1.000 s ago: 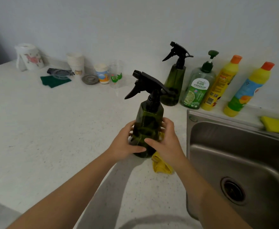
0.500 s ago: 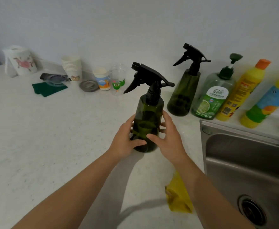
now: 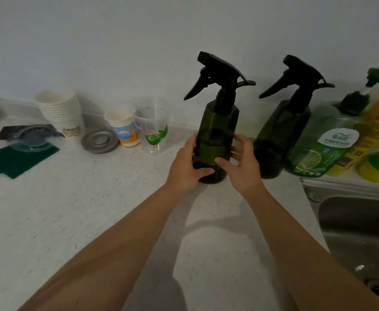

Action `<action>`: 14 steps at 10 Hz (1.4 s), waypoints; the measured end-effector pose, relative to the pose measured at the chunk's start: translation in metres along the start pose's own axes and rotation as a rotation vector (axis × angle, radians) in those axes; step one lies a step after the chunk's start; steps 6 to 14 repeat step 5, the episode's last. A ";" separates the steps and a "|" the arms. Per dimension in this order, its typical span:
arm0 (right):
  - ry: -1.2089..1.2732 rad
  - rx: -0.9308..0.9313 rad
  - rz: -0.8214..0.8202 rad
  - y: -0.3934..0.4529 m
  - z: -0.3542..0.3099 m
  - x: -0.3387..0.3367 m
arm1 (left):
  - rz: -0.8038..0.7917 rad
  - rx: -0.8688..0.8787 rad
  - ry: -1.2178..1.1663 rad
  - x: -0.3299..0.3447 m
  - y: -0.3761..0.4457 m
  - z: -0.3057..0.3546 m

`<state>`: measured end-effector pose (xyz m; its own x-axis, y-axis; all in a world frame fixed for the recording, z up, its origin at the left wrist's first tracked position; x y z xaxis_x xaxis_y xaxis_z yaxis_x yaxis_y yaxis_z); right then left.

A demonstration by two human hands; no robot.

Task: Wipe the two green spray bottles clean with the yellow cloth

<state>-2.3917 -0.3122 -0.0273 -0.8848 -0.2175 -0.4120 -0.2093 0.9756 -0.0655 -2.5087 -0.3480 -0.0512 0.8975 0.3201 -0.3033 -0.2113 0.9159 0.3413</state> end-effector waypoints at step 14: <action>0.049 -0.022 -0.014 0.030 0.000 0.005 | 0.009 -0.006 0.110 0.005 0.032 -0.018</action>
Point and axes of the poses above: each hand's wrist, its own y-axis towards the middle knuckle, its own x-axis out of the palm, z = x × y, the point moved 9 cm from there along y, towards the middle knuckle, and after that the axes turned 12 degrees about x, right-handed, at the moved point
